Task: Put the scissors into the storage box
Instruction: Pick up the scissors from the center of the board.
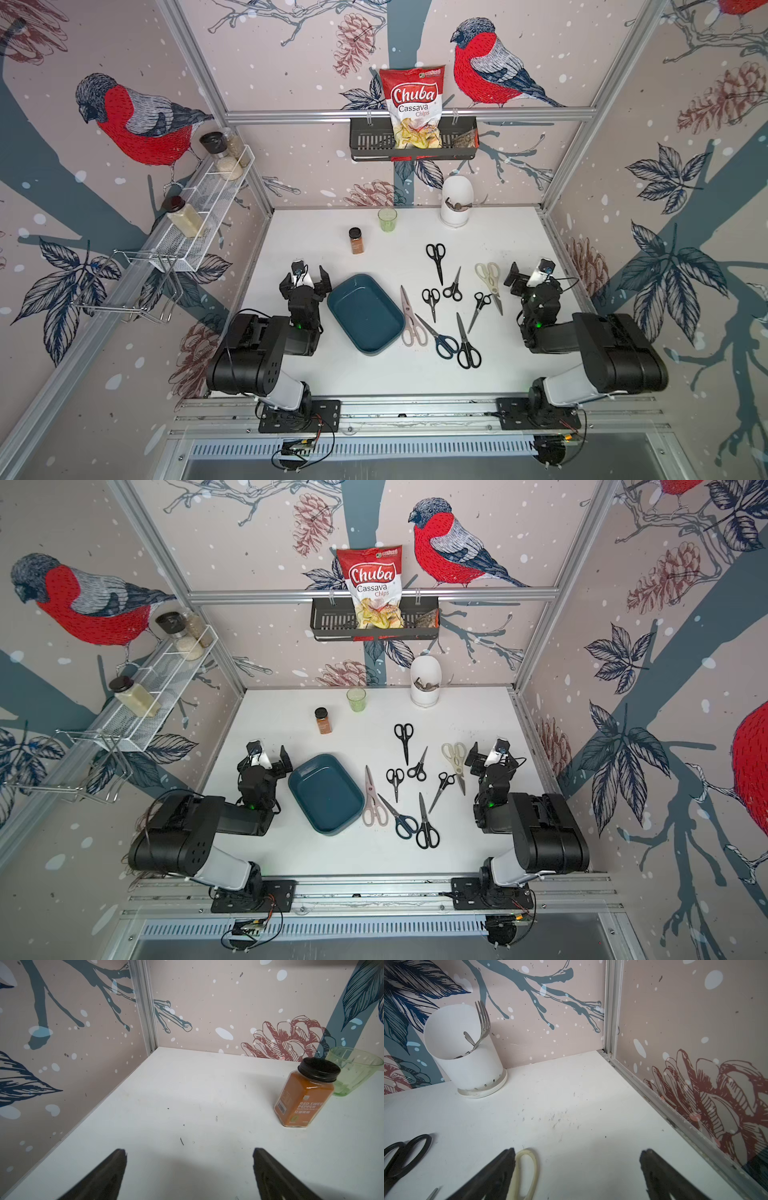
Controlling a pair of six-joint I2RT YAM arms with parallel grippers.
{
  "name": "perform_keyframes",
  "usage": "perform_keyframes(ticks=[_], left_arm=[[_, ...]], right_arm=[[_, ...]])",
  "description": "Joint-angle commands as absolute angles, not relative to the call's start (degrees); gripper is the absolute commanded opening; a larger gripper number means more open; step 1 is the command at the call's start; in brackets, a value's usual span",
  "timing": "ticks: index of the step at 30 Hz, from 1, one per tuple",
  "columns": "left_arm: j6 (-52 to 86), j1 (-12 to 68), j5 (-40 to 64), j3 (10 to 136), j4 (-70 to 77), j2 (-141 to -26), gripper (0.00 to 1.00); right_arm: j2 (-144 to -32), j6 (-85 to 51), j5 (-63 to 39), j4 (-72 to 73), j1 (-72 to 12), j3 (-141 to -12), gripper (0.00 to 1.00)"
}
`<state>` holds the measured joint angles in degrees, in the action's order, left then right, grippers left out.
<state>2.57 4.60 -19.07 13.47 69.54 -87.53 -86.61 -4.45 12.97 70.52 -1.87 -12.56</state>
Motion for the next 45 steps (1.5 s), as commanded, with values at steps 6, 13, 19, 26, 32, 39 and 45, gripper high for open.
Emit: perform_keyframes(ticks=[6, 13, 19, 26, 32, 39, 45], left_arm=[[1.9, 4.5, -18.4, 13.6, 71.1, -87.4, 0.98], [1.9, 4.4, -18.3, 13.7, 70.9, -87.4, 0.98], [1.9, 4.3, -17.9, 13.8, 70.7, -87.4, 0.98], [2.3, 3.4, -16.3, 14.0, 70.0, -87.2, 0.97], [3.2, 3.5, -18.5, 22.2, 51.5, -81.7, 0.96], [8.8, 3.6, -20.1, 34.2, 26.0, -75.3, 0.96], [25.2, 3.7, -17.5, 35.7, 13.0, -69.5, 0.95]], right_arm=[[-86.4, -4.4, 12.3, 70.6, -1.9, -12.8, 0.99], [-86.4, -4.4, 12.3, 70.6, -1.9, -12.8, 0.99], [-86.6, -4.7, 10.7, 69.9, -1.1, -13.4, 0.99], [-84.8, -5.3, 8.9, 69.9, -0.3, -12.6, 1.00], [-77.5, -2.9, 15.6, 57.5, -4.6, -16.2, 0.98], [-79.6, -10.0, 24.8, 21.2, -19.6, -37.4, 0.90], [-88.3, -17.8, 25.8, -10.7, -35.4, -57.5, 0.79]])
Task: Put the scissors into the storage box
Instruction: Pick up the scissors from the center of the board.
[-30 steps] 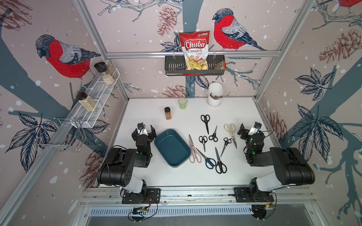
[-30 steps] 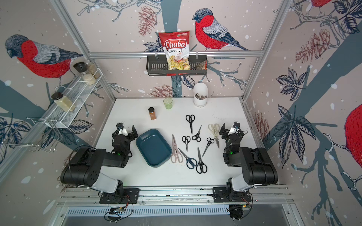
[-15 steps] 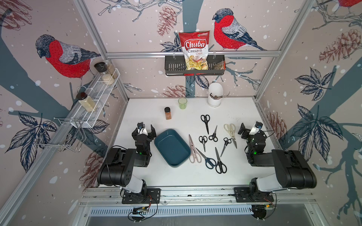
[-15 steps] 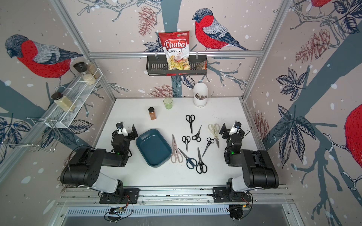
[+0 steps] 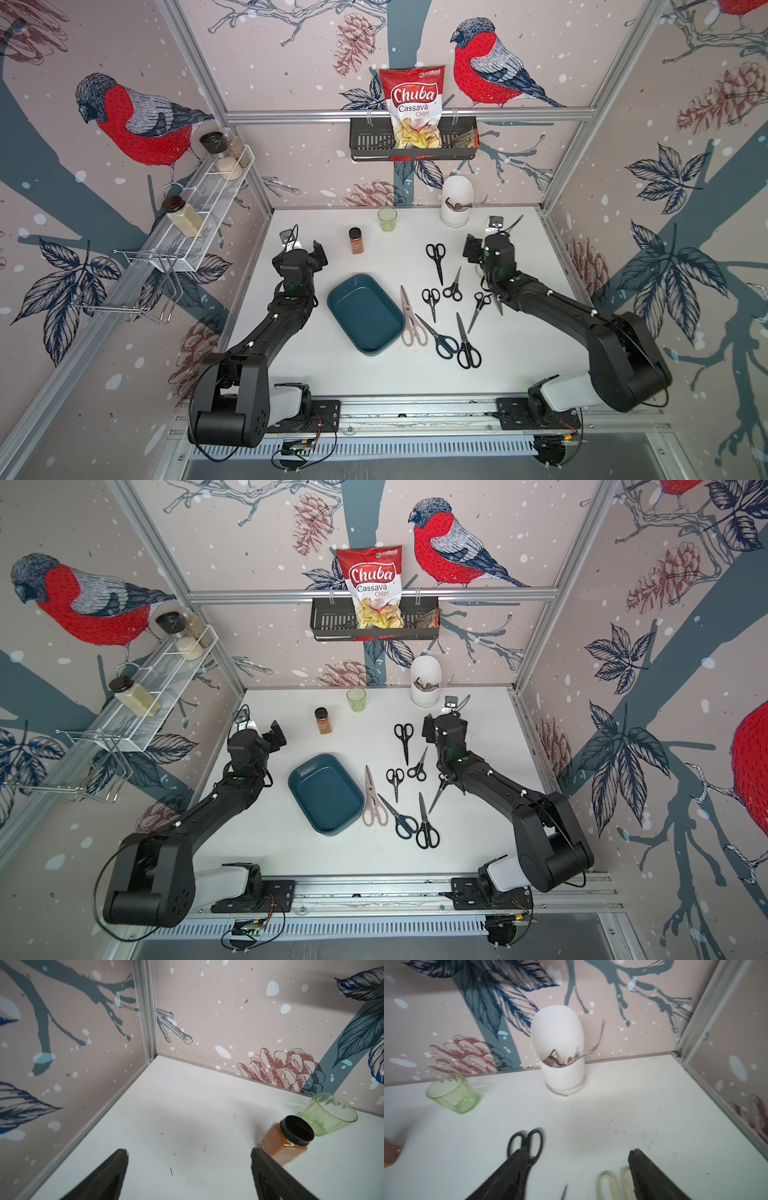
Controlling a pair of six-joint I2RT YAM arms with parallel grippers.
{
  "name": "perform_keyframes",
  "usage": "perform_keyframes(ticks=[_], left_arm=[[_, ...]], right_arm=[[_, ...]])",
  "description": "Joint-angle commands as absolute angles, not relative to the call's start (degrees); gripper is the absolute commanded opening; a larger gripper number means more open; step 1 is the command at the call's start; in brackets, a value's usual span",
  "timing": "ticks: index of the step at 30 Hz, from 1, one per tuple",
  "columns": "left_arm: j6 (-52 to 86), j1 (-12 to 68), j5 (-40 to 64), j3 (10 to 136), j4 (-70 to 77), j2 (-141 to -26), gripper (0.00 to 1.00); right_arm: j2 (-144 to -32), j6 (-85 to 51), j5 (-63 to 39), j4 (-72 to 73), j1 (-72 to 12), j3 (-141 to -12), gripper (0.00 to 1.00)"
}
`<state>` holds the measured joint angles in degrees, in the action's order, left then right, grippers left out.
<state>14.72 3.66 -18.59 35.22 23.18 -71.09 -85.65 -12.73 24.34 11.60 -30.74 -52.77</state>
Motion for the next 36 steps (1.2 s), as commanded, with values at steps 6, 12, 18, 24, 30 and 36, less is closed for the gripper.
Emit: perform_keyframes(ticks=[6, 12, 18, 24, 30, 36], left_arm=[[38.1, 3.7, -11.7, 31.1, 9.2, -64.0, 0.95], [41.1, 3.8, -7.1, 29.0, 7.5, -62.7, 0.95], [44.4, 3.8, -6.8, 28.8, 5.7, -61.5, 0.95], [44.8, 3.7, -8.6, 29.0, 4.3, -60.3, 0.95], [44.7, 3.7, -10.0, 29.0, 2.9, -59.2, 0.95], [44.7, 3.7, -12.5, 28.3, 2.2, -56.9, 0.95]], right_arm=[[-92.4, -22.4, 16.6, -27.3, -48.4, -64.9, 0.76], [-92.8, -29.3, 6.8, -34.6, -54.2, -64.7, 0.59], [-93.7, -33.2, 1.9, -34.4, -57.7, -59.8, 0.31], [-94.7, -34.2, 1.0, -32.9, -58.1, -57.8, 0.28], [-96.8, -34.7, 1.0, -31.9, -58.1, -58.1, 0.28], [-98.2, -35.4, 1.5, -31.4, -58.2, -58.9, 0.28]])
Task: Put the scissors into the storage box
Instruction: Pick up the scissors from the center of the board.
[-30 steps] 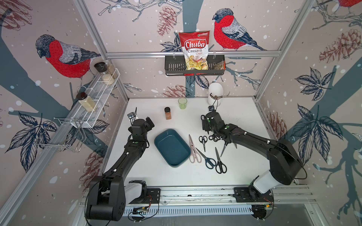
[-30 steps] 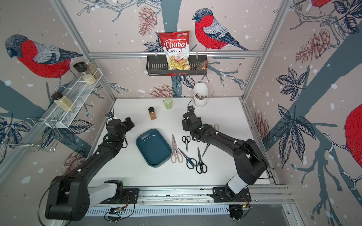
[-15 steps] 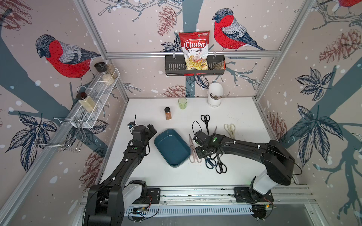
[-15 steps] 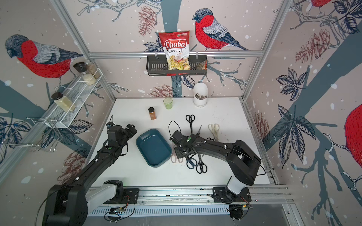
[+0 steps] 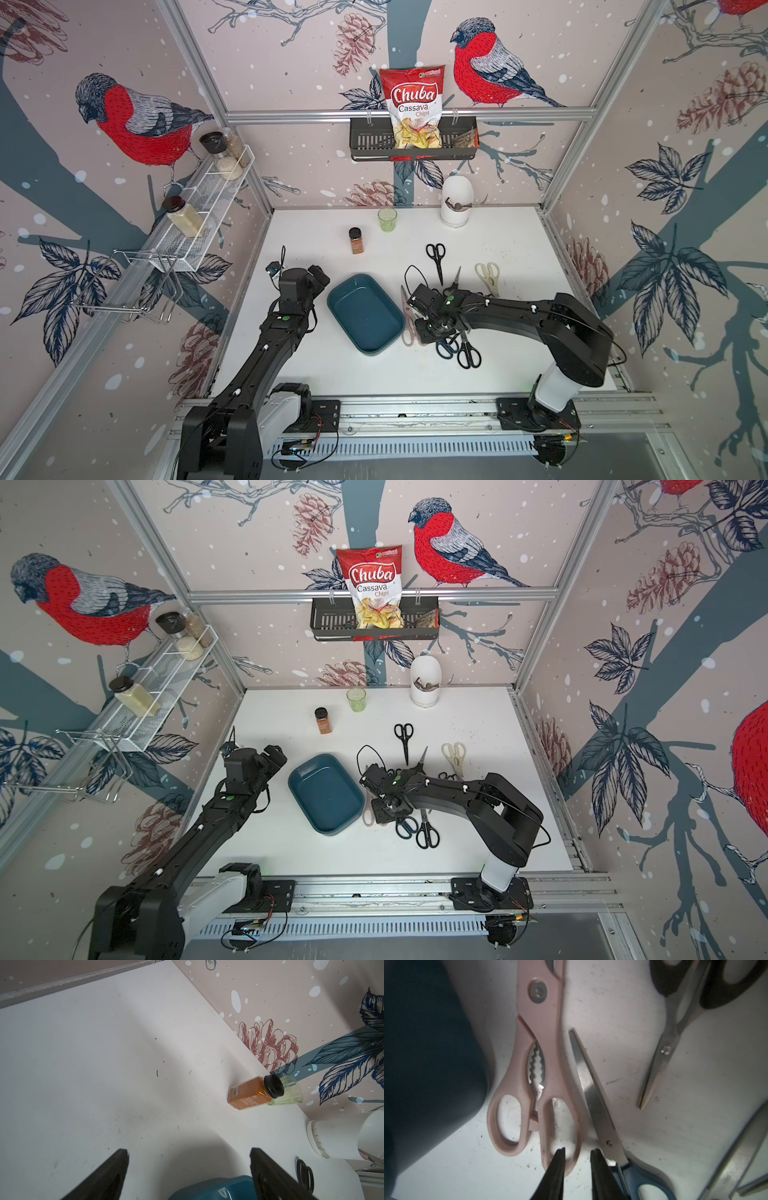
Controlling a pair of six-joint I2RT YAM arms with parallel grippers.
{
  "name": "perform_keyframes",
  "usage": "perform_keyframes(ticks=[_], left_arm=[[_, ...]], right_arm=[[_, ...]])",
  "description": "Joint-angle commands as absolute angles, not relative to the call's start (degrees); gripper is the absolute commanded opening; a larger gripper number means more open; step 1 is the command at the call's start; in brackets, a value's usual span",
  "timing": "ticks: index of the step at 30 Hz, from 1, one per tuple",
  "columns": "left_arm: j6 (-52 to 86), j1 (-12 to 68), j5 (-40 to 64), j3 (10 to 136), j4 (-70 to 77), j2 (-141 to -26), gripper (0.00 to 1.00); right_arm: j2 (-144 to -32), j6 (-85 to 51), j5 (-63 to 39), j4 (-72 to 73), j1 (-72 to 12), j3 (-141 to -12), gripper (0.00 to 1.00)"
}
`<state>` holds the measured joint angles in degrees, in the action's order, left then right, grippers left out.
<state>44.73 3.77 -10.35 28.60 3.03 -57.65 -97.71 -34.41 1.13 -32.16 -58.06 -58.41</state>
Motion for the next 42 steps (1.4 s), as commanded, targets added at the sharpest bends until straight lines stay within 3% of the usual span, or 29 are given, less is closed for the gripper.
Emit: perform_keyframes(ticks=[1, 22, 31, 42], left_arm=[[44.6, 3.7, -13.0, 28.2, 2.1, -56.6, 0.95], [43.8, 3.4, -19.1, 25.1, 0.0, -50.0, 0.95], [44.3, 3.3, -18.6, 25.5, -0.7, -50.3, 0.95], [48.2, 2.8, -17.5, 25.1, -1.0, -51.3, 0.95]], right_arm=[[-98.6, -35.6, 1.9, -31.5, -58.2, -59.1, 0.27], [-102.0, -36.4, 5.9, -30.6, -59.0, -60.1, 0.12], [-94.2, -34.9, 6.1, -30.6, -55.6, -60.0, 0.00], [-84.9, -28.8, 5.5, -28.5, -53.4, -64.6, 0.00]])
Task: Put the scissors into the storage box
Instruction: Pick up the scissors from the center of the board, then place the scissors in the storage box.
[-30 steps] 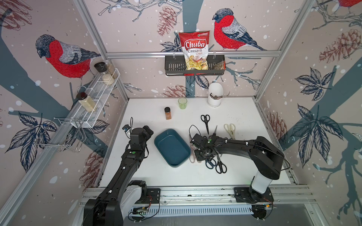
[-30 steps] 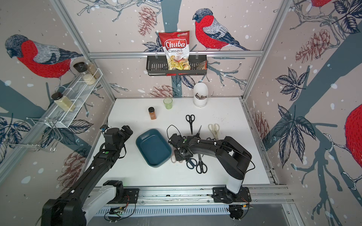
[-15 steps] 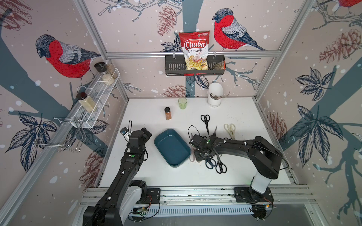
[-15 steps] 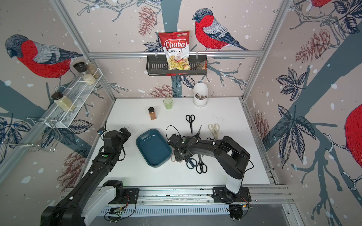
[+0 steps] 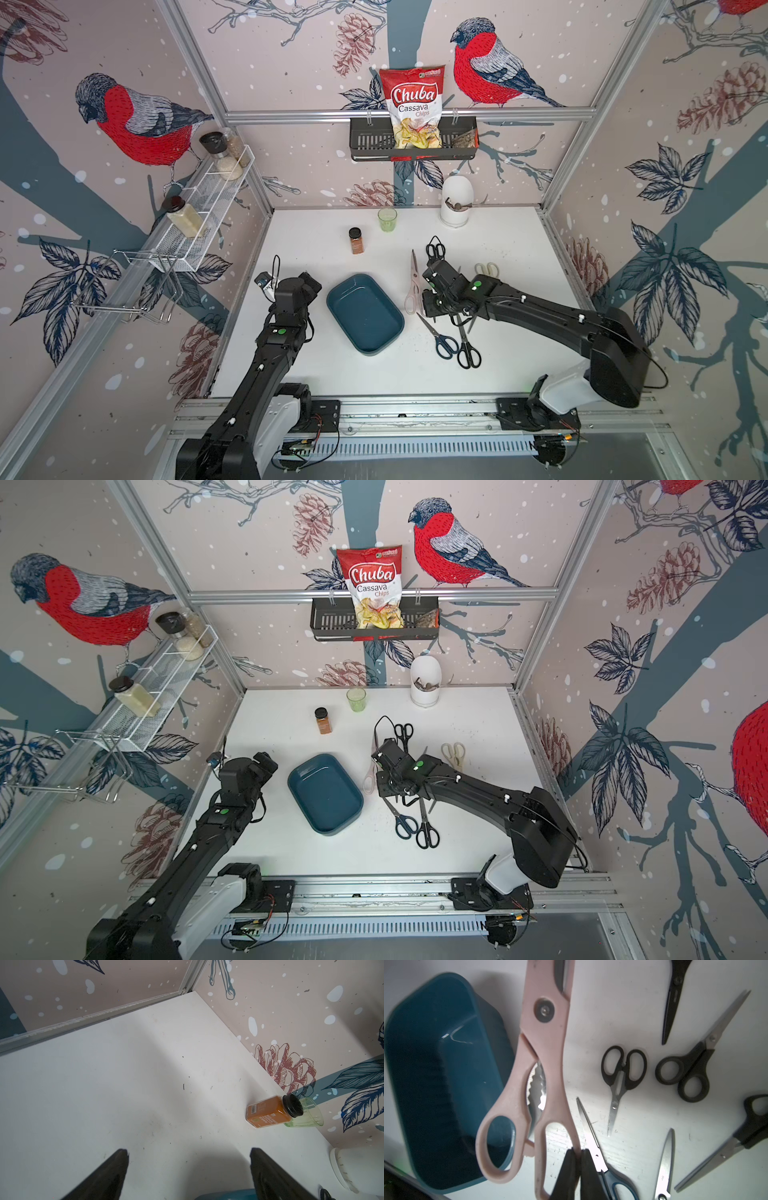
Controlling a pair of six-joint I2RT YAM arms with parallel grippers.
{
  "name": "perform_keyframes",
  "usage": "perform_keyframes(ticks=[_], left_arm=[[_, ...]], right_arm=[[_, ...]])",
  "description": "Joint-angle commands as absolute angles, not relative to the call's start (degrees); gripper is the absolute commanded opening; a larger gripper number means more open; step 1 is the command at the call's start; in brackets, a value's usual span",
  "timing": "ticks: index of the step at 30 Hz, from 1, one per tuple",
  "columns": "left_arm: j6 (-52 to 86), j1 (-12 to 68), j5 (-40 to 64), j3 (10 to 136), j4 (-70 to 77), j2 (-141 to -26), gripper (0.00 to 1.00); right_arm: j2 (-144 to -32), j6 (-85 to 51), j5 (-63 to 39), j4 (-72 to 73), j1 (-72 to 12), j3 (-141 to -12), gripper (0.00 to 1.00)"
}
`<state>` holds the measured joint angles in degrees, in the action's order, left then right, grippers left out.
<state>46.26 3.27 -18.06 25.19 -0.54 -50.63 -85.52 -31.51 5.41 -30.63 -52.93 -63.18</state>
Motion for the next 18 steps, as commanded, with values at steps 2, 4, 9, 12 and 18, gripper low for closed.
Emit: perform_keyframes(ticks=[2, 4, 9, 12, 18], left_arm=[[49.3, 2.2, -16.0, 24.6, -0.8, -52.2, 0.95], [50.7, 1.2, -14.6, 23.6, -0.4, -52.9, 0.95], [54.7, -3.6, -10.2, 19.9, 0.2, -53.4, 0.95], [56.8, -7.4, -7.5, 17.4, 0.5, -53.0, 0.95], [57.4, -10.4, -6.6, 15.5, 0.2, -51.5, 0.95]], right_arm=[[-85.5, -27.8, 5.6, -28.0, -54.5, -65.8, 0.00], [-86.8, -26.9, 5.3, -27.2, -55.9, -67.5, 0.00], [-91.7, -24.2, 4.9, -25.1, -60.8, -72.1, 0.00], [-95.4, -22.2, 5.2, -24.6, -63.7, -75.4, 0.00], [-103.0, -19.2, 4.6, -25.7, -67.0, -79.3, 0.00]])
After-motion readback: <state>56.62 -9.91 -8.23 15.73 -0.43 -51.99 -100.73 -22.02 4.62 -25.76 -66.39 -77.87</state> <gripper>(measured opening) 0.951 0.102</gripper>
